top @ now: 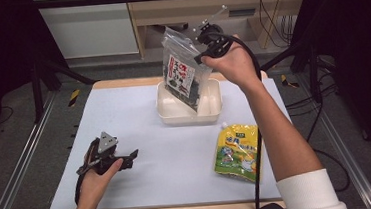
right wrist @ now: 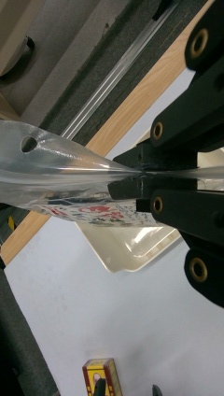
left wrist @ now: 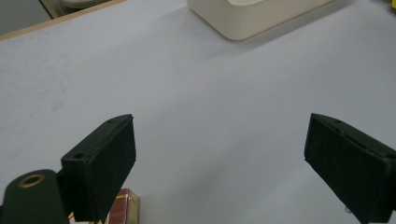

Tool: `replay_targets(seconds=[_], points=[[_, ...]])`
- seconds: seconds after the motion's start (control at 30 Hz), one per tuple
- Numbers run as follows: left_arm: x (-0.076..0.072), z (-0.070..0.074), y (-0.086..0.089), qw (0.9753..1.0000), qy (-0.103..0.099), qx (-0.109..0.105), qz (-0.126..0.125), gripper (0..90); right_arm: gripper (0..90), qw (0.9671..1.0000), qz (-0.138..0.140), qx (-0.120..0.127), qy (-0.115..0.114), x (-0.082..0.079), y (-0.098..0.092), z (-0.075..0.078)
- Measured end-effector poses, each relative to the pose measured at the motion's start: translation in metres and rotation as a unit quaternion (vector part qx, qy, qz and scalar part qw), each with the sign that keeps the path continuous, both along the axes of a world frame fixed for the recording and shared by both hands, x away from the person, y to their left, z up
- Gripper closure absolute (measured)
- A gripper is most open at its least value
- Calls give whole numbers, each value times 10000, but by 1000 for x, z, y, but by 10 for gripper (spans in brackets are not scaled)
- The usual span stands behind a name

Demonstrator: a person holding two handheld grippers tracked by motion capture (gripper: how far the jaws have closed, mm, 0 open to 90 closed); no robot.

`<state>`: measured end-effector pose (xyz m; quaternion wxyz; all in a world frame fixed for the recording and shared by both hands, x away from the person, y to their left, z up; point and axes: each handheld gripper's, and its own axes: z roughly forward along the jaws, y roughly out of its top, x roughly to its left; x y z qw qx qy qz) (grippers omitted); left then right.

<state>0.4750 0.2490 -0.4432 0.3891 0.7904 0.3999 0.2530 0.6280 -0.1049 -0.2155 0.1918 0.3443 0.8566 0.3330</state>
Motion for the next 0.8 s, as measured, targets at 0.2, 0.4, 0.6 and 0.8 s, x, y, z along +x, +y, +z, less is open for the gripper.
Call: replay_targets(seconds=[0.2,0.4,0.6,0.8], points=[[0,-1,-1,10000,3,17,-25,88,880,9999,21,81,102,6,4,-14],[0,-1,-1,10000,-2,20,-36,88,878,9996,26,50,264,12,11,-28],[0,-1,-1,10000,8,22,-30,88,873,9993,-38,133,346,18,14,-37],[-1,-2,-4,9999,20,70,-75,88,860,9992,-58,265,300,20,9,-42]])
